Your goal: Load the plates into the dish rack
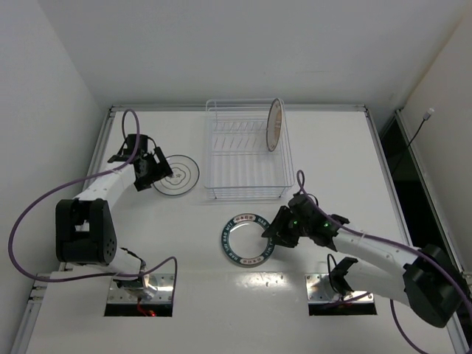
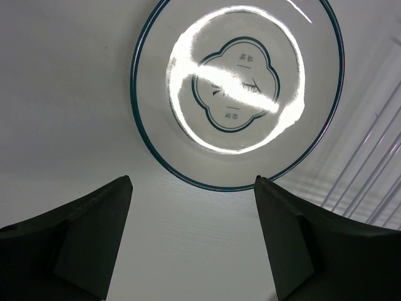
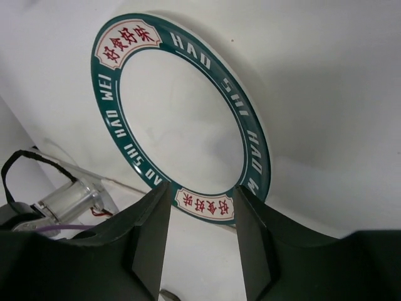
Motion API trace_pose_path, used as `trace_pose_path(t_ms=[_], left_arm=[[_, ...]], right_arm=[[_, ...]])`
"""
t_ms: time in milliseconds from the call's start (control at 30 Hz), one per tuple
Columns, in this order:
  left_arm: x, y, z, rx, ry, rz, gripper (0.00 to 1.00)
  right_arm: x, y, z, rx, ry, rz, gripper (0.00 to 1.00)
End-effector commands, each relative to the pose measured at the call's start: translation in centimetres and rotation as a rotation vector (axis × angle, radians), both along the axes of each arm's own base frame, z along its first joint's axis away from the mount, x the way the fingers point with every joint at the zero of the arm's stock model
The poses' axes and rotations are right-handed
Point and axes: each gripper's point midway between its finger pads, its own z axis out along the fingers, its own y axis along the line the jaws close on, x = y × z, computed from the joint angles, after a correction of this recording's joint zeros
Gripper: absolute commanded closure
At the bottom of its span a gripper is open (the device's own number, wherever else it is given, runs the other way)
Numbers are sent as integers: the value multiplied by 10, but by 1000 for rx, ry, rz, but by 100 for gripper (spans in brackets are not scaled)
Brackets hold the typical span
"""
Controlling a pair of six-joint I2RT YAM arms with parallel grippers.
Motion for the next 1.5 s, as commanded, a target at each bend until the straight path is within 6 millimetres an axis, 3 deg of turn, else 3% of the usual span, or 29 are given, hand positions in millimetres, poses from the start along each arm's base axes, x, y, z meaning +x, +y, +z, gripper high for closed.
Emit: trace_pose_path(t_ms=[0,133,267,400,600,733,767,867,1000,1100,1233,1267,1333,1467], left_arm=[[2,0,2,-9,-6,10,24],[2,0,-1,-9,3,11,24],[4,0,-4,-9,14,11,24],[4,-1,-4,-17,14,6,24],[4,-1,-7,-17,23,6,24],[4,-3,-7,-26,23,0,24],[4,-3,-7,-26,23,0,24],[4,-3,-7,-26,23,0,24],[3,-3,-10,-26,32,0,24],[3,-3,-10,-26,32,0,24],[3,-3,-10,-26,32,0,24],[4,-2,-7,-19,23,5,24],[4,-2,-7,-18,23,5,24],[7,0,-1,-11,5,10,24]], right_arm=[[11,-10,11,-22,-57,-69,59],[7,-23,12,-45,-57,-100,46],[4,-18,-8,-40,10,-73,42],[6,-9,-26,-15,70,-54,42],[12,2,-36,17,87,-43,45],[11,10,-42,39,111,-40,62],[10,9,-46,31,121,-40,76],[9,10,-49,27,139,-36,100],[7,11,-45,40,125,-22,100],[9,12,-30,34,67,1,100],[11,13,8,-10,-47,56,100],[11,14,28,-1,-87,72,100],[7,13,47,-43,-156,122,100],[10,11,122,-69,-332,143,100]])
